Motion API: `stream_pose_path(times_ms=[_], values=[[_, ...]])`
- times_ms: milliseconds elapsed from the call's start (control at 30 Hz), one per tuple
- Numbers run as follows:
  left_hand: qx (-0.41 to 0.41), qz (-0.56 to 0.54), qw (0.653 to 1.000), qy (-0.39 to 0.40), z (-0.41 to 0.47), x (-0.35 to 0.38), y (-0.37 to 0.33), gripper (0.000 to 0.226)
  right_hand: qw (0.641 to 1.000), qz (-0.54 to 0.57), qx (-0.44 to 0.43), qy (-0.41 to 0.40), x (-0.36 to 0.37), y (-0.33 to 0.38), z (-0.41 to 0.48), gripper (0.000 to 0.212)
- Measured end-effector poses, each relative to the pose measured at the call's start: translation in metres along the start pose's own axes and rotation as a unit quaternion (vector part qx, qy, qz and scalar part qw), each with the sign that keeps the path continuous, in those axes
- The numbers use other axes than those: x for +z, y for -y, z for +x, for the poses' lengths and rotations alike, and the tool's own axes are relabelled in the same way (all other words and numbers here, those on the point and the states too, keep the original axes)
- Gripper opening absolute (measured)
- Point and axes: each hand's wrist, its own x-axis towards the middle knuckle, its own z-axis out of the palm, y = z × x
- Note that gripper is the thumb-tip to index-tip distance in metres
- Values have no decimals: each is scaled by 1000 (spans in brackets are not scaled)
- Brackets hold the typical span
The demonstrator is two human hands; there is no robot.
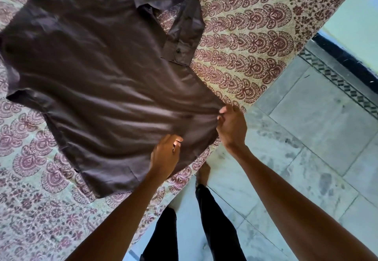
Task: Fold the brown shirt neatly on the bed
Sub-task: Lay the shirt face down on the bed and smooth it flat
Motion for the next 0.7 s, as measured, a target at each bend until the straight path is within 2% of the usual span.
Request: stream_pose_path(times_ms=[167,267,367,433,467,533,600,700], values=[[-48,36,995,-80,-45,-28,67,17,980,30,-108,164,32,35,-64,11],[-77,81,978,-177,-78,-46,103,14,961,14,-146,233,55,65,-108,10],[-241,75,940,-232,-103,-64,131,33,953,2,-171,251,77,97,-144,12],[-357,-9,906,-227,-112,-73,152,49,947,-6,-193,257,91,121,-163,16],[-390,-67,891,-225,-114,-81,157,53,944,-11,-200,262,96,132,-171,19],[-403,-182,875,-200,-116,-91,167,46,937,-34,-204,283,104,148,-181,29],[-413,-221,874,-131,-117,-98,176,42,929,-78,-212,294,110,160,-190,44],[-397,-277,872,-68,-117,-86,198,61,929,-127,-212,275,116,166,-198,57]])
